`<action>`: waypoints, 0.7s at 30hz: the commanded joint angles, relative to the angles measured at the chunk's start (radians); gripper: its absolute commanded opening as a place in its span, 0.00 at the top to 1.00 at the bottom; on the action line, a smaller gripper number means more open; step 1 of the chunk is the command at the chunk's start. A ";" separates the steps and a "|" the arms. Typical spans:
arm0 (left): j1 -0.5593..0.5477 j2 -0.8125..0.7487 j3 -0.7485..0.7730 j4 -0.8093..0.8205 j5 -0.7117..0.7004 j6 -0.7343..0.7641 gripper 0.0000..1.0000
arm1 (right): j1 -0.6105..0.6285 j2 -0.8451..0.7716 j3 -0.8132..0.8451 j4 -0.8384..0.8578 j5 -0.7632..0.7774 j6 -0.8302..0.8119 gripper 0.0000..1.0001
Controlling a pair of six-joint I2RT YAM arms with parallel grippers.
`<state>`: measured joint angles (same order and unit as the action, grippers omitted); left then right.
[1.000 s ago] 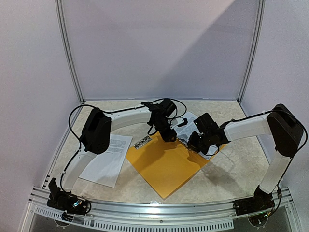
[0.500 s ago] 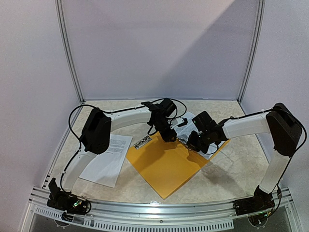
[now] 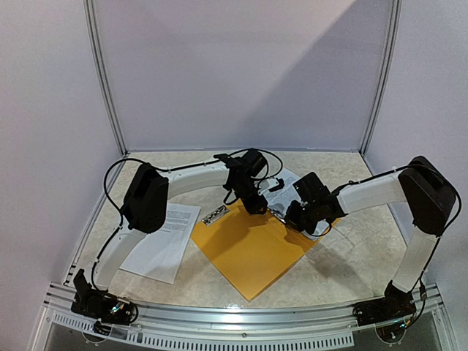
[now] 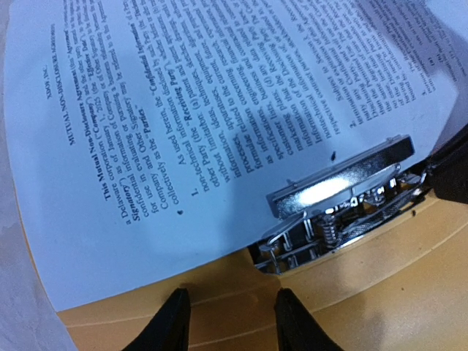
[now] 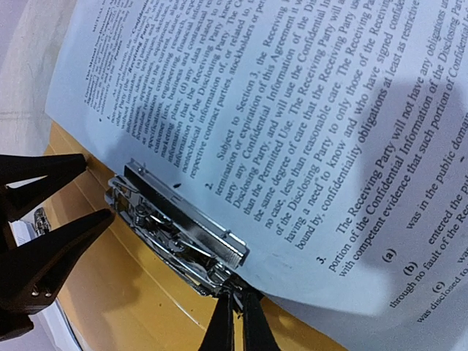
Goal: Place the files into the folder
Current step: Clamp the file and folder with some files.
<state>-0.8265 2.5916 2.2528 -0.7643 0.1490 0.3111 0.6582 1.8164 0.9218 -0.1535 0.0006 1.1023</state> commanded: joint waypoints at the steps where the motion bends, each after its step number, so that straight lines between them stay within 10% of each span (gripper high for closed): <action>1: -0.013 0.070 -0.020 -0.116 -0.003 0.017 0.58 | -0.038 0.144 -0.098 -0.236 0.100 0.013 0.98; 21: -0.014 0.072 -0.018 -0.114 -0.004 0.016 0.59 | -0.038 0.051 -0.124 -0.090 -0.122 -0.003 0.98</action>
<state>-0.8265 2.5923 2.2547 -0.7658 0.1490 0.3115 0.6262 1.7962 0.8822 -0.0677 -0.0910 1.0828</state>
